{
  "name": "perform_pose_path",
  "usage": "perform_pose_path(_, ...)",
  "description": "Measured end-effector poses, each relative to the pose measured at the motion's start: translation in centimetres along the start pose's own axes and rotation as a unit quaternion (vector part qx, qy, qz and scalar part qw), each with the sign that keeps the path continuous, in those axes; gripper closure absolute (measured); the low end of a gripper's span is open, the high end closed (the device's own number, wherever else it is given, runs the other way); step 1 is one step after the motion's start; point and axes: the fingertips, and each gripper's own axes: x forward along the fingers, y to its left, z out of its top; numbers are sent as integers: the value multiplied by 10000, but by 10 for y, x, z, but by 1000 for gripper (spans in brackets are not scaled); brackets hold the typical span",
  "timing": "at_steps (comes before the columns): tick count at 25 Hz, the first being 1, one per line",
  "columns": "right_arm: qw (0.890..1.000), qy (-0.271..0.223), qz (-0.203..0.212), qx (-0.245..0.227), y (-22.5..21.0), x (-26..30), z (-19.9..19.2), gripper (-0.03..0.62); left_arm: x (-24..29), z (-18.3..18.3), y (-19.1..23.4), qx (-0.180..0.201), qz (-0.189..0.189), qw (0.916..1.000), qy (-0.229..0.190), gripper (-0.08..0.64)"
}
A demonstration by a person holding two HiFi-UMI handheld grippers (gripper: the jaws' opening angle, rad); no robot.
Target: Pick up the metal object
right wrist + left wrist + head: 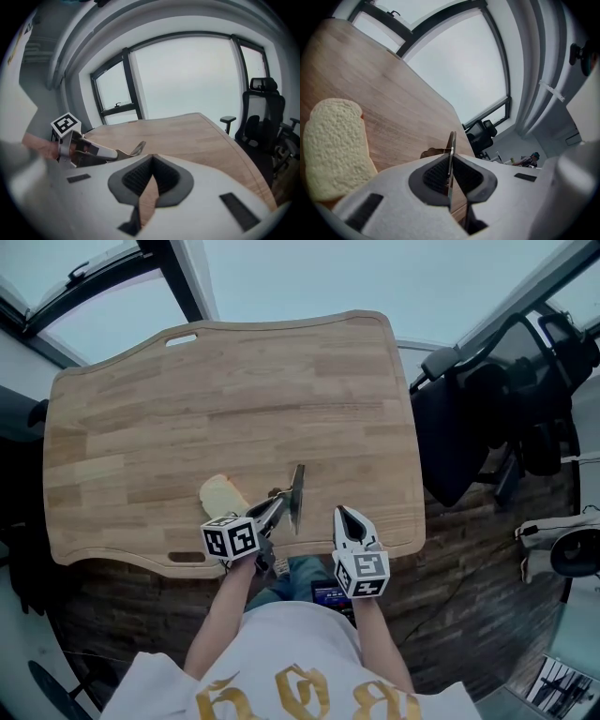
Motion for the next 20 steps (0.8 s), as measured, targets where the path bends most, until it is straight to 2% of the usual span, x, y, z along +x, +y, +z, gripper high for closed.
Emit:
perform_pose_path(8, 9993, -316, -21, -191, 9, -12, 27, 581, -16, 24, -25, -34, -342, 9980, -532, 522)
perform_pose_path(20, 9977, -595, 27, -328, 27, -25, 47, 581, -54, 42, -43, 19, -532, 9935, -1002, 522)
